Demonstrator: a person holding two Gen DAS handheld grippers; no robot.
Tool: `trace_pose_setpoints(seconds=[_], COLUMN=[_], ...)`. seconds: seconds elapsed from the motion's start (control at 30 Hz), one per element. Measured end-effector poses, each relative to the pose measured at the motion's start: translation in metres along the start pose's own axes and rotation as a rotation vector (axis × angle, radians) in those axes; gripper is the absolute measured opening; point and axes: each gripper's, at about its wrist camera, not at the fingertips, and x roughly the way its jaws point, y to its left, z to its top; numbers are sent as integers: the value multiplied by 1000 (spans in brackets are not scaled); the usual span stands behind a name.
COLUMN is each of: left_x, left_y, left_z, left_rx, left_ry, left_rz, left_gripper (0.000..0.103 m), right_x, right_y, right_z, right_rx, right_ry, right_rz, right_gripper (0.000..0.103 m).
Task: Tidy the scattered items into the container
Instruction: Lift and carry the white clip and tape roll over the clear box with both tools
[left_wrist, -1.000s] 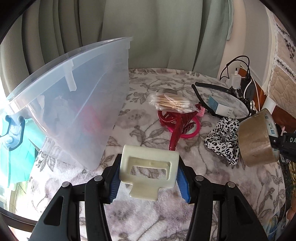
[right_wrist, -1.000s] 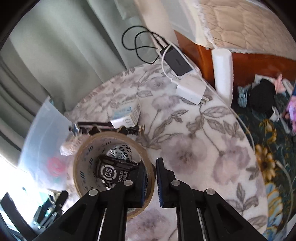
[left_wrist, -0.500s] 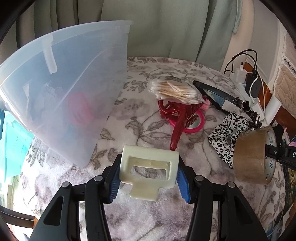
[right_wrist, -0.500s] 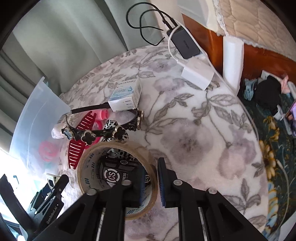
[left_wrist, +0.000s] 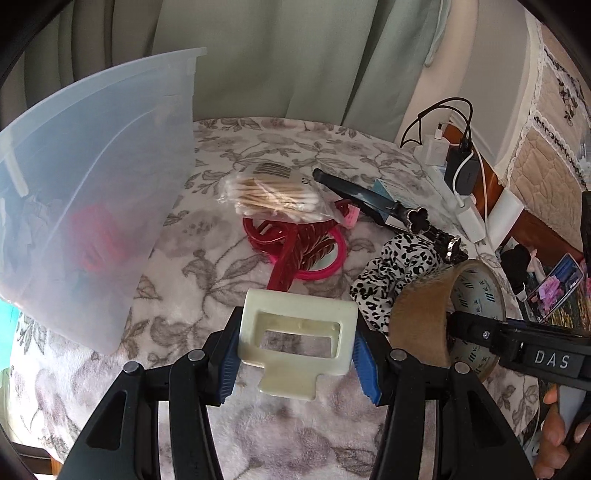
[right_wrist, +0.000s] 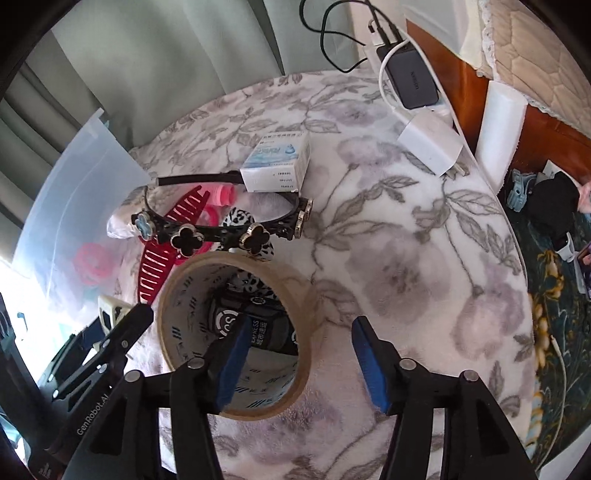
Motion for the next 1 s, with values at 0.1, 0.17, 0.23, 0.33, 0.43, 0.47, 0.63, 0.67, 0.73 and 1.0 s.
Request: trace_pose_setpoints(seconds=[0.1,0.17,0.23,0.33,0.43,0.47,0.63,0.67,0.73,1.0], left_x=[14,17,21,20,16,9,-7,-10,-20,-76], left_y=[-14,-22,-25,-17,-10,-6,8,11,19,31], left_z=[5,5,5,4,5,5,13,13,12,14], left_rx=[31,55,70,60,44,38,7,1,-3,-36], left_ry=[-2,-8,-11,2,8,7,-1,0,-2,-39], left_rz=[-32,-45,-43,-40,-28,-25,-12,-11,-12,-24], left_gripper=[55,55,55,55,55,55,55,55,55,55], right_x=[-1,-1,1,6,5,2,-1,-1,2,-29], right_y=[0,1,0,-3,1,0,-9,-10,-14,-25], right_z=[0,0,1,6,8,8,6,6,5,1], right_rx=[-4,-14,-3,35,25,35,77,84,104,202], right_ry=[-2,-2,-8,2,-6,-19,-39,-39,-35,-160], right_rz=[-23,-39,-44,-32,-48,-44,-30,-27,-14,103], right_gripper=[66,67,67,68,68,68,46,40,23,12])
